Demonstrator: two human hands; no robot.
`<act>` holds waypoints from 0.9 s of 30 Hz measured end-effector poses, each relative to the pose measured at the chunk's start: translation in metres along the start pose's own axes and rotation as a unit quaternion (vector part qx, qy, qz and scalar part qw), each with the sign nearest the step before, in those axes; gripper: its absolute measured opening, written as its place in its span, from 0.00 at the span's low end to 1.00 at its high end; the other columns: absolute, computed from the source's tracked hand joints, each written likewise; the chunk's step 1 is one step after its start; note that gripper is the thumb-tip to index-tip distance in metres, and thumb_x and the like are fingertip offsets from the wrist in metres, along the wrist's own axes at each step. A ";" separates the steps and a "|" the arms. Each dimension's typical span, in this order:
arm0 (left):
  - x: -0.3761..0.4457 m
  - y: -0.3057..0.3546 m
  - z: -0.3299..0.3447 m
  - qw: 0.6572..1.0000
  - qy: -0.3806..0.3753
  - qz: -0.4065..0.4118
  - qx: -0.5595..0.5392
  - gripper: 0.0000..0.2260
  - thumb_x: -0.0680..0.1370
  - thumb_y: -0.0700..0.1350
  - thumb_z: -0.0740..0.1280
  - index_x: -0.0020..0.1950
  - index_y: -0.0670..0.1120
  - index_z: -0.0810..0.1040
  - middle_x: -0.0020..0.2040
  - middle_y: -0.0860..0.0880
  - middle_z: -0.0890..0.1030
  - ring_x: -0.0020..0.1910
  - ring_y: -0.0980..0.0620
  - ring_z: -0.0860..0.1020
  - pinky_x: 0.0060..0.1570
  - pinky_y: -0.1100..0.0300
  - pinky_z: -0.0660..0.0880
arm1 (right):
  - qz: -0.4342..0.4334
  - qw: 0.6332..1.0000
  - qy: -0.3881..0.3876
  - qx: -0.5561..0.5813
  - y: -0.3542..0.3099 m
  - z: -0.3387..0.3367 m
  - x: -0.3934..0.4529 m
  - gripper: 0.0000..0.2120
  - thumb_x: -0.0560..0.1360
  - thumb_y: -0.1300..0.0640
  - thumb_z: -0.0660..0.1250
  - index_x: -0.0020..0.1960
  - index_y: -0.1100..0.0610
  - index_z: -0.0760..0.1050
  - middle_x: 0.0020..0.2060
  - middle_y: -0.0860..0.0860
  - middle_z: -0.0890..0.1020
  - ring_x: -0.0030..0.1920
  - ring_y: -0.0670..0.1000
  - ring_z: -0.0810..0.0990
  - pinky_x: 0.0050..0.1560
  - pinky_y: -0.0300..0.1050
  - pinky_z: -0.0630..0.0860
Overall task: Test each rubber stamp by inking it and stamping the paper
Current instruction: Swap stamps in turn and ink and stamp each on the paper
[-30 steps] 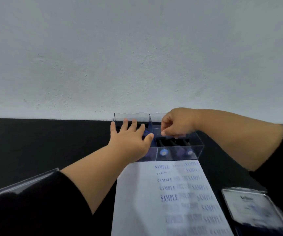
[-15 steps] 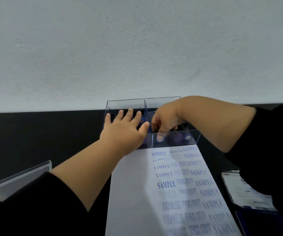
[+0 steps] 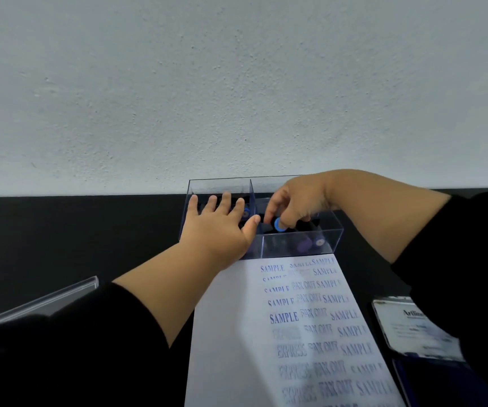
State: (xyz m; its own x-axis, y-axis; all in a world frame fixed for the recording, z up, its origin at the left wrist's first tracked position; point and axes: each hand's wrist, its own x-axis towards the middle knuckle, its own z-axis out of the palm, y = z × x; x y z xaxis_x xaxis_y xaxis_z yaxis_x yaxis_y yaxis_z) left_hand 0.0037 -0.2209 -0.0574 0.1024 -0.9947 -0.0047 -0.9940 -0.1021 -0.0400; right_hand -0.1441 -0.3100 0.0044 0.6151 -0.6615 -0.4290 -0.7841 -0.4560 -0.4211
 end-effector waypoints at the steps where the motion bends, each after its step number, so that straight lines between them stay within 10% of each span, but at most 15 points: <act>1: -0.001 0.001 -0.001 1.000 0.001 -0.004 0.009 0.27 0.81 0.60 0.40 0.79 0.51 0.47 0.79 0.49 0.47 0.77 0.47 0.47 0.72 0.45 0.37 | 0.001 0.999 0.017 0.030 0.001 0.002 -0.002 0.11 0.73 0.62 0.68 0.53 0.52 0.79 0.31 0.47 0.78 0.21 0.38 0.70 0.25 0.31 0.67; 11: -0.052 0.007 -0.008 0.999 -0.029 -0.042 -0.012 0.27 0.82 0.58 0.41 0.78 0.49 0.42 0.78 0.45 0.41 0.77 0.47 0.41 0.72 0.43 0.37 | -0.021 0.938 0.150 0.312 0.007 0.021 -0.048 0.07 0.72 0.65 0.68 0.42 0.55 0.74 0.34 0.51 0.76 0.31 0.46 0.73 0.28 0.37 0.65; 27: -0.189 0.042 0.016 0.990 -0.135 -0.012 -0.047 0.25 0.83 0.54 0.45 0.79 0.49 0.44 0.79 0.47 0.41 0.77 0.48 0.41 0.73 0.46 0.40 | 0.093 0.962 0.224 0.124 0.008 0.073 -0.205 0.12 0.71 0.62 0.72 0.51 0.56 0.73 0.39 0.50 0.78 0.29 0.43 0.77 0.25 0.32 0.71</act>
State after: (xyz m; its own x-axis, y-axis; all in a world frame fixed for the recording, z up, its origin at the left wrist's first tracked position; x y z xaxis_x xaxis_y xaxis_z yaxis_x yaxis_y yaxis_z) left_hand -0.0565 -0.0371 -0.0744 0.1206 -0.9549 -0.2714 -0.9891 -0.1389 0.0495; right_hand -0.2709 -0.1346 0.0310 0.3249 -0.9336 -0.1509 -0.7991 -0.1856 -0.5718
